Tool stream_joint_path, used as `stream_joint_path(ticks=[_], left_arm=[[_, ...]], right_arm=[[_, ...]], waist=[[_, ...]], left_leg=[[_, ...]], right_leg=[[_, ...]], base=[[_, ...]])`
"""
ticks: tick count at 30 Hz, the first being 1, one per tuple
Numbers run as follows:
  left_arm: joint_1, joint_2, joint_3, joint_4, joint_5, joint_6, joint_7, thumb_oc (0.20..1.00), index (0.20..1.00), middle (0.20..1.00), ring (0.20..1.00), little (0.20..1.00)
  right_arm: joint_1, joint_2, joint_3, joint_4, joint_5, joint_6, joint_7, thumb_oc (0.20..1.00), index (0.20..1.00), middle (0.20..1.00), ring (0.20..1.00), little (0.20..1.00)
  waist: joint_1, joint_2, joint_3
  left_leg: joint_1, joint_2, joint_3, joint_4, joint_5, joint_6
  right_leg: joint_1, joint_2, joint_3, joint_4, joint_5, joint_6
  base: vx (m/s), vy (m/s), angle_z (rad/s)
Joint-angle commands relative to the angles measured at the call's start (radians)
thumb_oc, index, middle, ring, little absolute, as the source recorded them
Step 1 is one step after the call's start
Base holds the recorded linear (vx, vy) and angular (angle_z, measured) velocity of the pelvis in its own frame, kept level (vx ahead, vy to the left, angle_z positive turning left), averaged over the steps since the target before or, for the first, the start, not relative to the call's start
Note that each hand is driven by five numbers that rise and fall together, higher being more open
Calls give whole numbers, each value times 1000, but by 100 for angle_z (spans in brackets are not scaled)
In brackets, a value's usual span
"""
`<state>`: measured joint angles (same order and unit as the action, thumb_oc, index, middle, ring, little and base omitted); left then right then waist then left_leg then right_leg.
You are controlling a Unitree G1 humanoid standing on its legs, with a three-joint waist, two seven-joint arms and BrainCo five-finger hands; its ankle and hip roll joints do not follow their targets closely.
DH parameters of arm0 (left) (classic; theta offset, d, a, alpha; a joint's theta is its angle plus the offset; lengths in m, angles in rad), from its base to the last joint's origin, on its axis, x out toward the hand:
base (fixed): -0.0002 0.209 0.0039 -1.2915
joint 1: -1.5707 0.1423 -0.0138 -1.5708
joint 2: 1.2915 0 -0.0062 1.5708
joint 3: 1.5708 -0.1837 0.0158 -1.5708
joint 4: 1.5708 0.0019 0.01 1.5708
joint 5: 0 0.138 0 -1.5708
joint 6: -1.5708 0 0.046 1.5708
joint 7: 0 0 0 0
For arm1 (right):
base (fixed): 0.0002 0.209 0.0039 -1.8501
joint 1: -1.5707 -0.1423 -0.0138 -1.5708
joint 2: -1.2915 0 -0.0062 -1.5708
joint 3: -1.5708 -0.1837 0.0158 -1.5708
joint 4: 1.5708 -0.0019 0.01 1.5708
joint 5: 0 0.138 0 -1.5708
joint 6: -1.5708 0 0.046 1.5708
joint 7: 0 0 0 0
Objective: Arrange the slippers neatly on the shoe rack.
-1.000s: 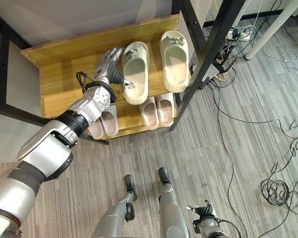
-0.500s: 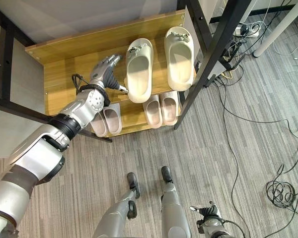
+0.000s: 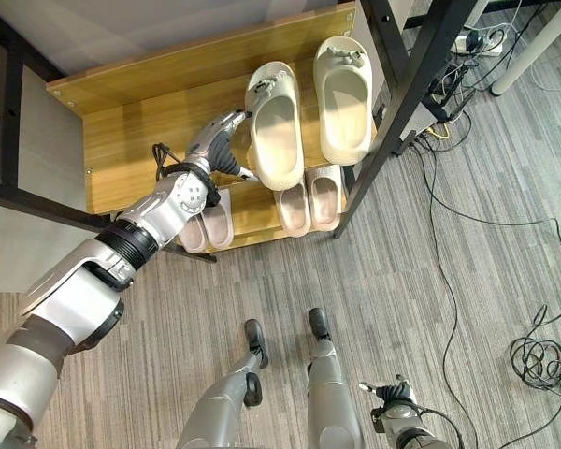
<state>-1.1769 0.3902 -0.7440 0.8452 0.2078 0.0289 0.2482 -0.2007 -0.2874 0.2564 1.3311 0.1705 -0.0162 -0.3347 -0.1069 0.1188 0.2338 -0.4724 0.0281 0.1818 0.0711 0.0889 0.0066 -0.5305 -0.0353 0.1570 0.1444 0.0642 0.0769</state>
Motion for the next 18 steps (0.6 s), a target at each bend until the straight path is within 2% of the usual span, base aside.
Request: stream_joint_path(ticks=[1, 4, 11, 18], left_arm=[[-22, -65, 54, 66, 4, -28, 44, 1000, 1000, 1000, 1000, 1000], [-33, -103, 72, 119, -8, -26, 83, 1000, 1000, 1000, 1000, 1000], [-59, -172, 92, 187, -53, -22, 108, 1000, 1000, 1000, 1000, 1000], [-97, -197, 88, 233, -24, -7, 143, 1000, 1000, 1000, 1000, 1000]], right_arm=[[16, -47, 8, 11, -11, 13, -9, 1000, 1000, 1000, 1000, 1000], [23, -53, 14, 16, -15, 9, -14, 1000, 1000, 1000, 1000, 1000], [24, -65, 20, 21, -14, 5, -22, 1000, 1000, 1000, 1000, 1000], [15, -73, 26, 24, -11, -1, -25, 1000, 1000, 1000, 1000, 1000]], waist=[[-20, 20, -42], [-27, 17, -44], [-35, 17, -51], [-40, 12, -55]], left_leg=[[-91, 6, -58, 110, -89, -37], [-91, 8, -58, 108, -87, -38], [-95, 10, -57, 105, -85, -37], [-101, 10, -57, 101, -83, -38]], right_leg=[[-87, -20, -75, 78, -51, 33], [-88, -20, -76, 75, -49, 33], [-96, -20, -76, 72, -46, 33], [-103, -21, -72, 67, -42, 34]], base=[[0, 0, 0], [0, 0, 0], [0, 0, 0], [1, -4, -2]])
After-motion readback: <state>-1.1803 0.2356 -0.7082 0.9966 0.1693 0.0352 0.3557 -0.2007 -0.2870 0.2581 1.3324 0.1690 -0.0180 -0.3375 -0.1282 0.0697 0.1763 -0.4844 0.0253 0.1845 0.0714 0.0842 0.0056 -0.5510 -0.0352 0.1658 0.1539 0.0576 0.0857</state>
